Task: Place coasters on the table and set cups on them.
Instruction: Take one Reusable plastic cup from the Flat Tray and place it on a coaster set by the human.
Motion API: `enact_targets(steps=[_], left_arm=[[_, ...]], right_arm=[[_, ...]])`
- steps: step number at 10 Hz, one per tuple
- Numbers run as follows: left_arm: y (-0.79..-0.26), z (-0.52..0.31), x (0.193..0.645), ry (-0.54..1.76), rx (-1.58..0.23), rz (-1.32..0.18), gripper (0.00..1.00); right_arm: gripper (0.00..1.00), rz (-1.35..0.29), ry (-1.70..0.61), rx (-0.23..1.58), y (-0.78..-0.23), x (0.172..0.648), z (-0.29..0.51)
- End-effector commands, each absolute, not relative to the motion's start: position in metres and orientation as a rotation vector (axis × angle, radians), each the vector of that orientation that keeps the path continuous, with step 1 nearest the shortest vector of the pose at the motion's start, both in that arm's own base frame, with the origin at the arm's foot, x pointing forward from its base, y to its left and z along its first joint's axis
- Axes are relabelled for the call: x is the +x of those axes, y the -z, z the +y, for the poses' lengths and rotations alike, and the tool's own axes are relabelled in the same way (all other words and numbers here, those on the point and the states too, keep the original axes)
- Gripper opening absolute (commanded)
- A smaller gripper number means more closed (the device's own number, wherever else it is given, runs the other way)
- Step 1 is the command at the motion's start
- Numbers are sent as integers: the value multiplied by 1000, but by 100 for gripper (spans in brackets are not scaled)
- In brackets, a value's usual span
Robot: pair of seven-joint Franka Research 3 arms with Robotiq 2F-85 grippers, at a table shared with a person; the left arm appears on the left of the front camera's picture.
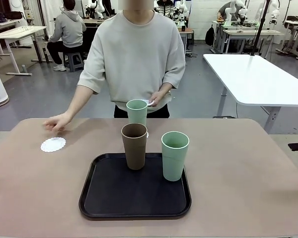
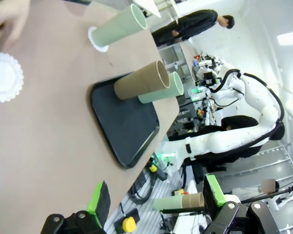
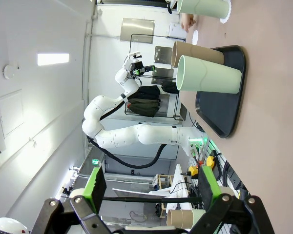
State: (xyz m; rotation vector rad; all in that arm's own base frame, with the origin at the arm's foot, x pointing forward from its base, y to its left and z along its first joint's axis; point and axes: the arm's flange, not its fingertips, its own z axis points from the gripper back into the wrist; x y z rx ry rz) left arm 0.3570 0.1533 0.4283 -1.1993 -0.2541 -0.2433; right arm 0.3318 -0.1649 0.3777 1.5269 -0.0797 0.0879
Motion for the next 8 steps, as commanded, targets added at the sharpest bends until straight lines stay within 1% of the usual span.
enact_targets(steps=[1, 7, 8], left_arm=[[-429, 155, 356, 242, -1198, -257, 100], [-428, 153, 357, 243, -1199, -254, 100], [-448, 142, 390, 295, -1140, -257, 100]], right_arm=[[100, -83, -94, 1539, -379, 332, -164], [100, -83, -94, 1539, -379, 332, -164], [100, -83, -94, 1539, -379, 332, -164]])
